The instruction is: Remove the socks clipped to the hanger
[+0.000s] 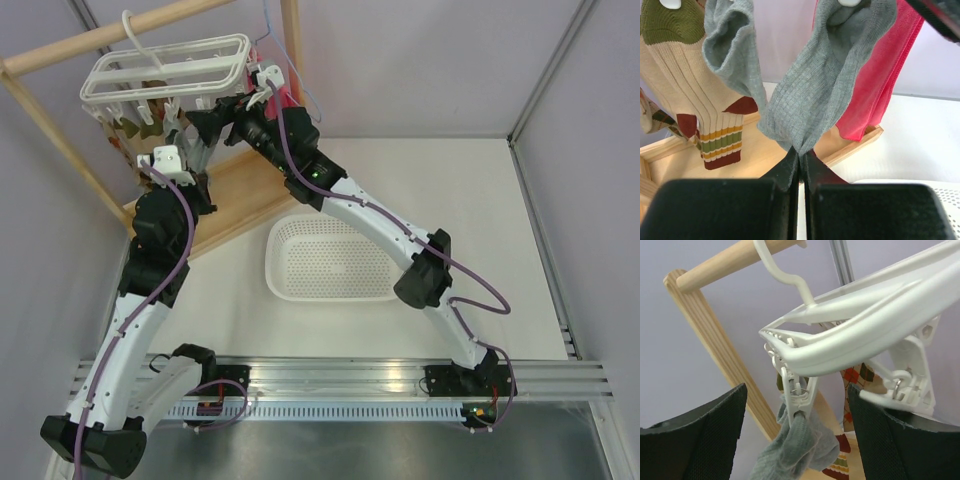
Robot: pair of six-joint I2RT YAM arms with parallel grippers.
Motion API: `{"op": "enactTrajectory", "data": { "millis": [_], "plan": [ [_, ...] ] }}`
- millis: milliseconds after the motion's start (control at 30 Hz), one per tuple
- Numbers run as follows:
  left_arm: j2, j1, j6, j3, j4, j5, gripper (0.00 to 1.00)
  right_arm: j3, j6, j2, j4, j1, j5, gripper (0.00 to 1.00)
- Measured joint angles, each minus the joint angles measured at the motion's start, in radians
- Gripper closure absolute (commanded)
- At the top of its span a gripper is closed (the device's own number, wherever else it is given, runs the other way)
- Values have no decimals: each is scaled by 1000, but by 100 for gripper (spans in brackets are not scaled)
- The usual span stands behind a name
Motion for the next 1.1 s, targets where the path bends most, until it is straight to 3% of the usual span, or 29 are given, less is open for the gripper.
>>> {"op": "enactTrajectory", "data": {
  "millis": [167,300,400,467,567,600,700,967,1067,1100],
  "plan": [
    [0,0,-6,0,0,14,98,6,19,30,26,-14,0,28],
    [0,0,-7,0,0,16,98,6,36,48,62,-23,0,44],
    [0,0,-8,0,0,18,98,8,45,55,92,-24,-3,46],
    [0,0,-9,0,0,20,98,9,47,56,108,-23,-11,53],
    [0,0,-10,0,0,20,98,14,53,57,135,-23,-19,71],
    [0,0,-10,0,0,21,98,15,55,57,141,-23,-22,82],
    [0,0,-12,0,0,21,98,17,64,57,167,-22,-27,99],
    [0,0,-13,0,0,21,98,19,68,57,183,-20,-29,99],
    [0,0,-13,0,0,21,98,18,69,57,183,-20,-29,56],
    [0,0,-13,0,0,21,98,17,71,57,185,-20,-29,30]
  ]
}}
